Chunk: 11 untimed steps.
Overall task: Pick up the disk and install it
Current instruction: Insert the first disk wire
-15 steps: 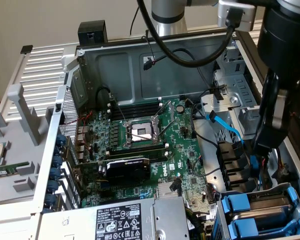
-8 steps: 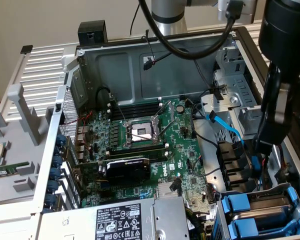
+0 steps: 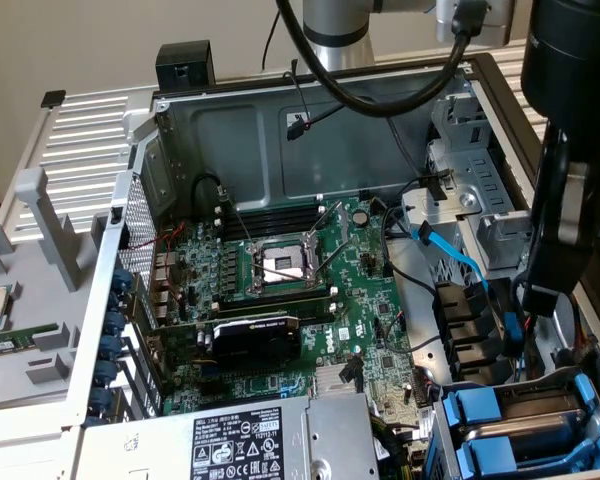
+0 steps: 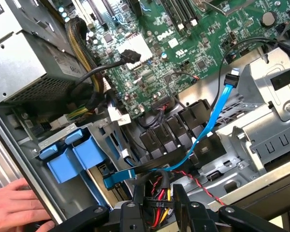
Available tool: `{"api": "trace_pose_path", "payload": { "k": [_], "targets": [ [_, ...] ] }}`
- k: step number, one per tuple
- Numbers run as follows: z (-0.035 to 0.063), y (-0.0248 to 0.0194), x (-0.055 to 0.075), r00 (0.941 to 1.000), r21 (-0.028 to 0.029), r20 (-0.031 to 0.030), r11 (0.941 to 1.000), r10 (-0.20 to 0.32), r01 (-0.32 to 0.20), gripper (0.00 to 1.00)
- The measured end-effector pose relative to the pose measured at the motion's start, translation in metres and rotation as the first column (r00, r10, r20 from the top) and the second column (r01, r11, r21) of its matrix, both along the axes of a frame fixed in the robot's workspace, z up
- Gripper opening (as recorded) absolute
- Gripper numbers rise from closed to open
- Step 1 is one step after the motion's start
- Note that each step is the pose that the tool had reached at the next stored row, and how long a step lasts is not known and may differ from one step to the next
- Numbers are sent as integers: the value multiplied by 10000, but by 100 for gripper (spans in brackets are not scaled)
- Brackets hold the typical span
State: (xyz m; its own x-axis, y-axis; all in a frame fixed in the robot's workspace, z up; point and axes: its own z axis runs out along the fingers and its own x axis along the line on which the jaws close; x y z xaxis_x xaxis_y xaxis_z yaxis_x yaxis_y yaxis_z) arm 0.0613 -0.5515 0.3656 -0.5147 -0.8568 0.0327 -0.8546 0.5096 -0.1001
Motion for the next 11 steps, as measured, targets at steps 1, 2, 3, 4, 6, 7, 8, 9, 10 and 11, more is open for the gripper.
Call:
{"api": "trace_pose_path", "payload": {
  "k": [1,2,3,4,6,7,8,9,10,11],
  "targets": [
    [0,0,0,10000,-28,21,10000,0,0,35],
    [-1,-1,-1,10000,-40,44,10000,0,0,35],
    [-1,-1,-2,10000,-44,73,10000,0,1,35],
    [-2,-1,-1,10000,-46,99,10000,0,1,35],
    [-4,0,-2,9999,-46,123,10000,1,-1,35],
    [-4,0,-4,9999,-47,123,10000,-2,3,35],
    [-4,0,-7,9999,-46,124,10000,-11,11,35],
    [-5,0,-10,9999,-45,124,10000,-21,22,35],
    [-6,0,-13,9999,-45,126,10000,-29,29,35],
    [-8,1,-16,9999,-45,128,10000,-37,37,35]
  ]
}}
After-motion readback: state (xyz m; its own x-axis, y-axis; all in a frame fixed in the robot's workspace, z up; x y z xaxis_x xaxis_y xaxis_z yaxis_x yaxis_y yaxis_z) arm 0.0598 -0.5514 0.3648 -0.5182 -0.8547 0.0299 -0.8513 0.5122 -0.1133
